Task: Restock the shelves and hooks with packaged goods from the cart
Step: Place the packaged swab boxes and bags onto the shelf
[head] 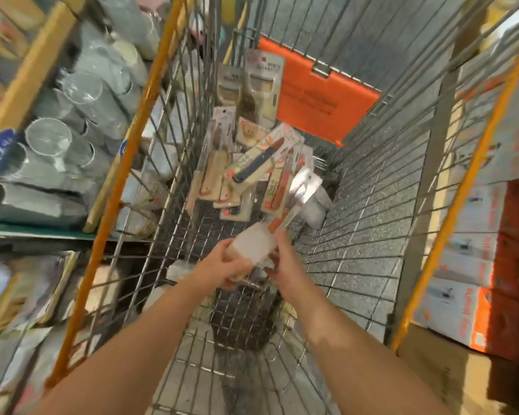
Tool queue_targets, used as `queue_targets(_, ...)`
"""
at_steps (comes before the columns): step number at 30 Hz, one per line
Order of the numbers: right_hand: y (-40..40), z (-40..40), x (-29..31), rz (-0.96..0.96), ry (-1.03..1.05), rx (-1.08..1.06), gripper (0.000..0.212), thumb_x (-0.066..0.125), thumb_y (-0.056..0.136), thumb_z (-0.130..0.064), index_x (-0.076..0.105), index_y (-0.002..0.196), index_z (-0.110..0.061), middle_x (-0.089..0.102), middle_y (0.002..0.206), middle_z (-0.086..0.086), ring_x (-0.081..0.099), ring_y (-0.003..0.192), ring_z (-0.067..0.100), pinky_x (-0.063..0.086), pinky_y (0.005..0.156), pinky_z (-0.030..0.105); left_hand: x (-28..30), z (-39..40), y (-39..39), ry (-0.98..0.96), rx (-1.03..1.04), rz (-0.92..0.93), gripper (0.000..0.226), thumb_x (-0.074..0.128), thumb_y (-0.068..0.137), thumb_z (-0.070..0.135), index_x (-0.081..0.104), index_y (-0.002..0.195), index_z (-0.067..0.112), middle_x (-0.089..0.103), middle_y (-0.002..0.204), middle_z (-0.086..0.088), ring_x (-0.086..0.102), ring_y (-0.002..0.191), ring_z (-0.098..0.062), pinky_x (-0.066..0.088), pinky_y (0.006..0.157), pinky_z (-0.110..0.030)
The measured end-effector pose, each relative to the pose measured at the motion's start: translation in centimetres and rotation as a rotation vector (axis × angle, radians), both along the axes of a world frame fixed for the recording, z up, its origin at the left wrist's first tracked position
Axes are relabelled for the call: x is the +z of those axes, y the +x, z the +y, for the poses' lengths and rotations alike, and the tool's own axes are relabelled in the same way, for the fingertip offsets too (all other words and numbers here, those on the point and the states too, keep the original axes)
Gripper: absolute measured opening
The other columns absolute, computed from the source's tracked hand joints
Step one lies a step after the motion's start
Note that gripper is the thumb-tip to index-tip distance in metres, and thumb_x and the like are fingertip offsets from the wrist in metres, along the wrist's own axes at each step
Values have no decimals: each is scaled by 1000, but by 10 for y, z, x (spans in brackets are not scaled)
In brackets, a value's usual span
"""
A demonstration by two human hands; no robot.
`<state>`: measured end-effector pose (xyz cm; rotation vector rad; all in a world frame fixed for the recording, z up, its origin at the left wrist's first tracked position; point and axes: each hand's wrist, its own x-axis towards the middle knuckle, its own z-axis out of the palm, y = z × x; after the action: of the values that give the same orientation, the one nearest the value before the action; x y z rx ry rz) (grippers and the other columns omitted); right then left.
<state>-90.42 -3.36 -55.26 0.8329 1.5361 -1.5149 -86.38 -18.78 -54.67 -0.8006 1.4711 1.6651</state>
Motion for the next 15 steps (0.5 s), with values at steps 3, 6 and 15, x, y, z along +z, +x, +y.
queue_targets(3, -9, 0, -7, -66, -24, 83, 79, 26, 85, -79, 55, 132, -22, 64, 128, 8, 62, 111, 21, 54, 81, 34, -5, 17, 7, 25, 97, -44, 116, 85, 54, 36, 18, 148, 22, 53, 110, 4, 60, 89, -18, 51, 64, -31)
queue_targets(6, -11, -2, 0, -65, -26, 281, 89, 23, 78, -87, 57, 132, -25, 65, 128, 4, 59, 119, 21, 46, 104, 41, -1, 23, 21, -118, 378, -4, 100, 81, 78, 16, 14, 152, 19, 49, 125, 3, 56, 107, -21, 52, 72, -21)
queue_targets(15, 2, -19, 62, 46, -160, 806, 55, 22, 100, -57, 66, 114, -27, 67, 118, 4, 59, 108, 17, 46, 92, 35, 93, -8, 88, -319, 905, 241, 45, 81, 76, 32, 61, 109, 7, 74, 81, 3, 69, 71, -10, 55, 66, -28)
